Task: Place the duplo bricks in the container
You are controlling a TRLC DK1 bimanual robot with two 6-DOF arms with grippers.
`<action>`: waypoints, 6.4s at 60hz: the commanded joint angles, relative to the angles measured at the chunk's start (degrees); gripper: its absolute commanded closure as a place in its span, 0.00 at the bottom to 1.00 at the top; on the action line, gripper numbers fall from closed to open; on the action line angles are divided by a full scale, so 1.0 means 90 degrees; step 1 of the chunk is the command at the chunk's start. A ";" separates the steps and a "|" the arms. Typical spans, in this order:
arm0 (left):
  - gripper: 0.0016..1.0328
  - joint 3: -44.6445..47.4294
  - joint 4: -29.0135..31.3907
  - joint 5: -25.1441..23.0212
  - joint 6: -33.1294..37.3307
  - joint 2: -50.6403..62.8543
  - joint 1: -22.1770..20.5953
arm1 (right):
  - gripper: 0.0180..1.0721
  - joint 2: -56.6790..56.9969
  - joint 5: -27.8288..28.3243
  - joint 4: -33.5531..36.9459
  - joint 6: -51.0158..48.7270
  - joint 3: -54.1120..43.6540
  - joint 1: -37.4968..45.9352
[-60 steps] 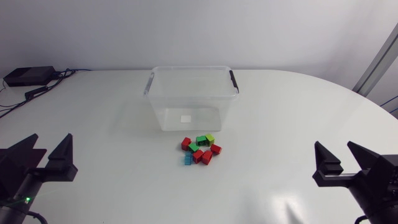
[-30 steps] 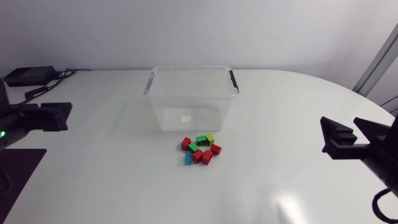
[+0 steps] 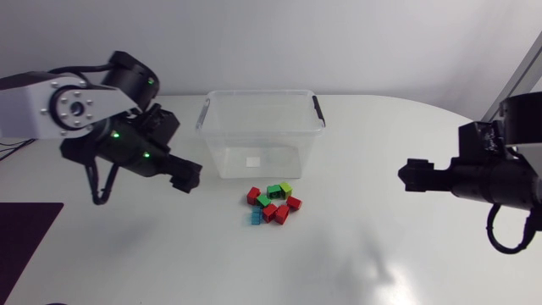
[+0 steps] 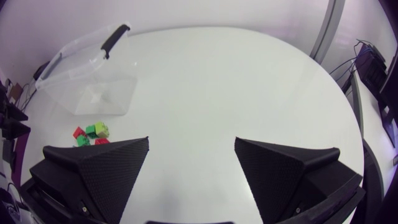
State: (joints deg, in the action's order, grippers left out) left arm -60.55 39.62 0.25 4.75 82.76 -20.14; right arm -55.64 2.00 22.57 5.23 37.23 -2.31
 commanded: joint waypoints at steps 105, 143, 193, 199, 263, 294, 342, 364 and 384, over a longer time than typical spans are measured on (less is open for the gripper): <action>0.42 -0.1660 0.0188 -0.0643 -0.1056 0.3724 -0.1356 | 0.05 -0.1386 0.1379 -0.0974 -0.1148 -0.0573 -0.0554; 0.74 -0.0996 -0.0212 -0.0565 -0.0665 0.2787 -0.1502 | 0.05 -0.2578 0.0842 -0.1072 -0.2203 -0.0026 -0.1922; 0.74 -0.1446 -0.2771 -0.0379 -0.0108 0.1117 -0.0506 | 0.15 -0.5664 -0.0554 -0.2312 -0.2945 0.1722 -0.3347; 0.73 -0.1465 -0.3210 -0.0379 -0.0138 0.1439 -0.0487 | 0.30 -0.5752 -0.0574 -0.2312 -0.2935 0.1761 -0.3435; 0.20 0.0244 -0.1726 -0.0301 0.0146 0.0941 -0.2088 | 0.72 -0.3965 -0.0203 -0.1004 -0.2173 0.4056 -0.2566; 0.20 0.0176 -0.2703 -0.0301 0.0448 0.2464 -0.2352 | 0.06 -0.4013 -0.0144 -0.1101 -0.2134 0.3783 -0.2586; 0.63 -0.0821 -0.1941 -0.0301 0.0263 0.3451 -0.2147 | 0.06 -0.0117 0.0178 -0.0291 -0.1744 -0.0065 -0.3113; 0.75 -0.0117 -0.1814 -0.0301 0.0282 0.2269 -0.2245 | 0.06 -0.1504 0.0666 -0.1072 -0.1978 -0.0358 -0.3347; 0.74 0.0381 -0.1374 -0.0350 0.0370 0.0463 -0.1961 | 0.06 -0.3515 0.0295 -0.1189 -0.1470 0.0795 -0.3855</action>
State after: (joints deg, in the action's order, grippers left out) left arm -58.94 26.15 -2.55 7.60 86.59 -38.37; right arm -85.45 5.52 12.14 -10.13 42.19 -36.42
